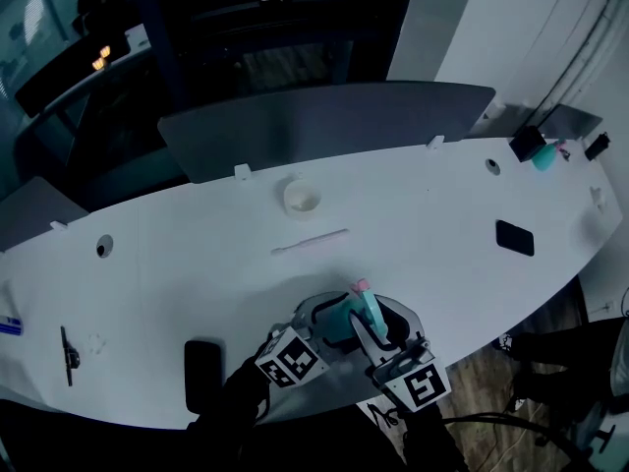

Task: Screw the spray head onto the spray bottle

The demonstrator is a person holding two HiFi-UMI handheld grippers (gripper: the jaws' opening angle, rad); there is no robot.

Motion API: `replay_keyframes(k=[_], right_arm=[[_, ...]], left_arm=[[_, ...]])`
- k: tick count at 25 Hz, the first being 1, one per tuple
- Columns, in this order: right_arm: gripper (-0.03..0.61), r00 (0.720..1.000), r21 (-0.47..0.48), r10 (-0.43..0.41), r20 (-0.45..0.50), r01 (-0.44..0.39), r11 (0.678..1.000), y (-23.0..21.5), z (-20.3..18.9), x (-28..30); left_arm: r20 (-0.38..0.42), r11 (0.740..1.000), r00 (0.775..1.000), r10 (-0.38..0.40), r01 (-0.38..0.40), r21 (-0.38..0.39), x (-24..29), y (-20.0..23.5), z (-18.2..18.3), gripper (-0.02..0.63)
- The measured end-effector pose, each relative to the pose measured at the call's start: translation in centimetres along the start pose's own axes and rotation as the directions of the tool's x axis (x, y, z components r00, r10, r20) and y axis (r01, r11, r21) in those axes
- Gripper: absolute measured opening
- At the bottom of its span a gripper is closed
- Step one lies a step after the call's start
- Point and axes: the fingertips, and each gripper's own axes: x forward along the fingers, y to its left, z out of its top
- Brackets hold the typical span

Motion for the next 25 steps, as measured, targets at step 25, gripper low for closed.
replay_keyframes(k=[25], right_arm=[[0.141,0.999,-0.034,-0.037,-0.005,0.037,0.999,0.1,-0.2,-0.2]], left_arm=[[-0.048,0.886,0.887,0.459,-0.461,-0.057,0.6,0.1,0.1,0.356]])
